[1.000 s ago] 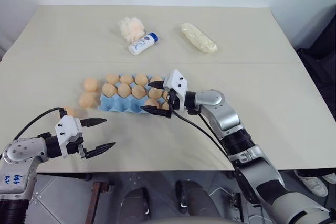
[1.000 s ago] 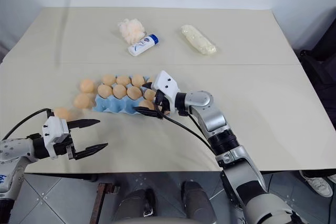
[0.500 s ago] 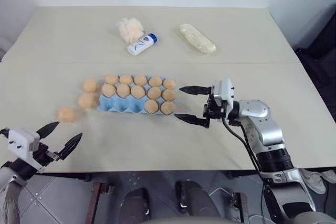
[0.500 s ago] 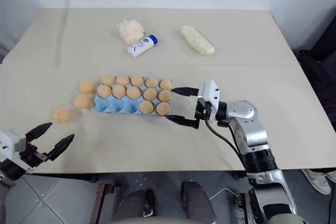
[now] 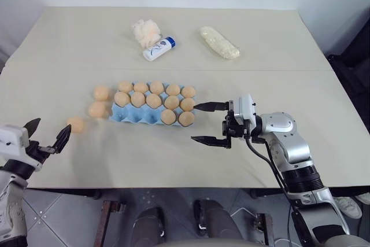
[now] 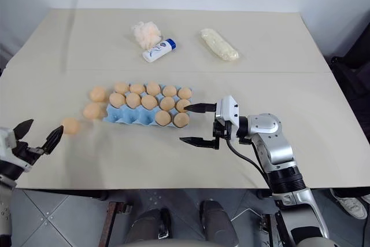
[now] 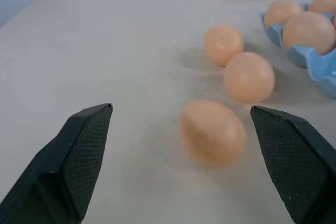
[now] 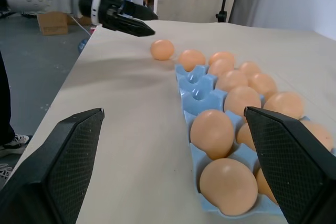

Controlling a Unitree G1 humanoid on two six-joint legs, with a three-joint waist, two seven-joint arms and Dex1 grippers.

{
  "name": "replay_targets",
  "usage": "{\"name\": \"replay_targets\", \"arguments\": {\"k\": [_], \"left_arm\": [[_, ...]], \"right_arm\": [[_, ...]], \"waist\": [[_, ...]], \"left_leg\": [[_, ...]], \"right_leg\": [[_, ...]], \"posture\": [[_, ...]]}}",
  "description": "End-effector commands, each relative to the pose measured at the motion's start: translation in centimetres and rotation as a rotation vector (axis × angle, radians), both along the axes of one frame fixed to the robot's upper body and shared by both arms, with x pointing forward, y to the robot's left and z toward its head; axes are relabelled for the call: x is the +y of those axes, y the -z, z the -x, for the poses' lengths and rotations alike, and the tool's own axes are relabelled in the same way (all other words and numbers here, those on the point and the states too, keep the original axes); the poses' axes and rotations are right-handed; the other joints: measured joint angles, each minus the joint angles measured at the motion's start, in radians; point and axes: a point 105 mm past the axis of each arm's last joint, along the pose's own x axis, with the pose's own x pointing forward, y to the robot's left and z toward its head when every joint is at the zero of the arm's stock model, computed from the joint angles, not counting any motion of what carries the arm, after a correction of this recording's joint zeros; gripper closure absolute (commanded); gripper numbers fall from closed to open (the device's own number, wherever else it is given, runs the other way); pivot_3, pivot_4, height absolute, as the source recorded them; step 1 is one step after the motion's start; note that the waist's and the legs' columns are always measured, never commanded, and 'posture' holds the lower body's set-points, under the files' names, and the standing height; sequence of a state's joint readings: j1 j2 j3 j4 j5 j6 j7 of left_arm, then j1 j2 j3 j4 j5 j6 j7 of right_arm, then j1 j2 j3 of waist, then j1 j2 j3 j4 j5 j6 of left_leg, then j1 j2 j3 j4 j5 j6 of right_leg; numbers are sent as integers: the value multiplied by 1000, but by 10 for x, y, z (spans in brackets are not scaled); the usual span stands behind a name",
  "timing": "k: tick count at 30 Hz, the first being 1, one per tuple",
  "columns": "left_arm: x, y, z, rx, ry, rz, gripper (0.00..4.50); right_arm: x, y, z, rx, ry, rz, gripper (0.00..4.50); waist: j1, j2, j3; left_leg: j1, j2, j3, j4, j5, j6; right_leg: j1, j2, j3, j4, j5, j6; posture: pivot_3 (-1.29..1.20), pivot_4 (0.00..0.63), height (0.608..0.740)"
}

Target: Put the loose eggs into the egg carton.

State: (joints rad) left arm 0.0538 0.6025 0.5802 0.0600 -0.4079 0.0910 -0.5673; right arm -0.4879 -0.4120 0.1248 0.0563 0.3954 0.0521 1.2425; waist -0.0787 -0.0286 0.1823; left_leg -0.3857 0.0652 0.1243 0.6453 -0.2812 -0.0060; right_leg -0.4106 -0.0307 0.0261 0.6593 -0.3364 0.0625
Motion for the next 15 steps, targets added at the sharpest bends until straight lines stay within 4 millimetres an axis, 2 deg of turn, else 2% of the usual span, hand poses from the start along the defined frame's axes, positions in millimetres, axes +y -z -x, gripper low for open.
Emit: {"name": "replay_targets", "arguments": {"k": [1, 4, 7, 11, 13, 15], "left_arm": [[-6, 3, -16, 47, 35, -42, 0], [-9, 15, -27, 110, 72, -1, 0], [-7, 25, -28, 162, 75, -12, 0], [-9, 26, -27, 161, 96, 5, 914], [-20, 25, -27, 167, 143, -39, 1574], [-31, 16, -27, 119, 200, -62, 2154]], "right_arm": [[4, -9, 6, -34, -16, -13, 26], [6, -8, 9, -27, -19, -13, 26], [7, -8, 10, -27, -16, -16, 26], [8, -9, 9, -25, -1, -26, 0], [7, -9, 9, -22, 4, -27, 0], [7, -7, 9, -16, 7, -26, 0]], "waist": [[2, 0, 0], [-1, 0, 0], [-6, 0, 0], [-2, 0, 0], [0, 0, 0], [1, 0, 0]], "left_leg": [[-1, 0, 0, 0, 0, 0], [-1, 0, -1, 0, 0, 0], [-1, 1, 0, 0, 0, 0], [-1, 1, -1, 0, 0, -1], [0, 1, -1, 1, 0, 0], [0, 0, -1, 1, 0, 0]], "right_leg": [[0, 0, -1, 0, 0, 0], [-1, 1, -1, 0, 0, 0], [-1, 1, -1, 0, 0, 0], [-1, 1, -1, 1, 0, 0], [-1, 0, -1, 1, 0, 0], [0, 0, -1, 1, 0, 0]], "posture": [[0, 150, 740], [0, 150, 740], [0, 150, 740], [0, 150, 740], [0, 150, 740], [0, 150, 740]]}}
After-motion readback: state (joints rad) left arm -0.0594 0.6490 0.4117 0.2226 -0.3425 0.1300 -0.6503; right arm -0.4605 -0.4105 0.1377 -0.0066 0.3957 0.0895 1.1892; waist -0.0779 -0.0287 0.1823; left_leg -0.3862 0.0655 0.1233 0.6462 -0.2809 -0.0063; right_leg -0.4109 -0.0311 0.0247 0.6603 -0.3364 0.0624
